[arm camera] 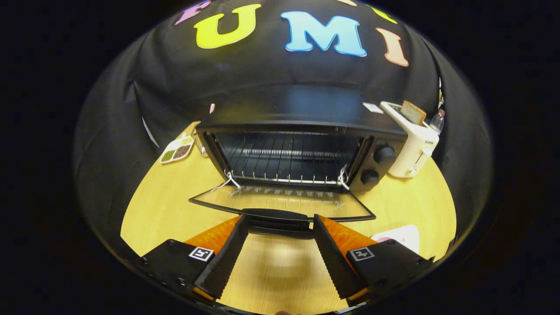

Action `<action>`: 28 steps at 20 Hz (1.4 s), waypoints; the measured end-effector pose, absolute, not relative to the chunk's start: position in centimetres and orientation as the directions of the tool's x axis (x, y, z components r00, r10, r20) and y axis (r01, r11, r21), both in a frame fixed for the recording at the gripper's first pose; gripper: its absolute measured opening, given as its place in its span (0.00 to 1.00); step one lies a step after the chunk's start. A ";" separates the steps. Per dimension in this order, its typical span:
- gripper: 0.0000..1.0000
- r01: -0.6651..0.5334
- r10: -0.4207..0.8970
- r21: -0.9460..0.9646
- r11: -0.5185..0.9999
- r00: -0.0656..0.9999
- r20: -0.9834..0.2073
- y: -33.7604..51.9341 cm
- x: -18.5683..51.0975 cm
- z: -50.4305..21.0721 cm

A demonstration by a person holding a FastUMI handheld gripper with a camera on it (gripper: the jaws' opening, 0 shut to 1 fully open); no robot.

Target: Open the toaster oven, put the food inside, and close the toaster oven door.

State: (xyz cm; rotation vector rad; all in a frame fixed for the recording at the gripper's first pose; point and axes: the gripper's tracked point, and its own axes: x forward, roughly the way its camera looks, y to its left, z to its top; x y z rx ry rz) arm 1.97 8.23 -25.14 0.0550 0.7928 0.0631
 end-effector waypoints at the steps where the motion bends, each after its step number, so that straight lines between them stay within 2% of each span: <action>1: 0.97 -0.030 0.085 0.086 0.996 0.646 -0.758 8.1 1.0 -27.0; 4: 0.97 0.018 0.075 0.105 0.994 0.578 -0.813 6.5 -1.2 -29.8; 17: 0.97 0.045 -0.004 0.028 0.999 0.601 -0.799 -4.8 -5.3 -26.7; 28: 0.97 0.066 0.022 0.068 0.996 0.540 -0.841 -14.4 -3.6 -28.4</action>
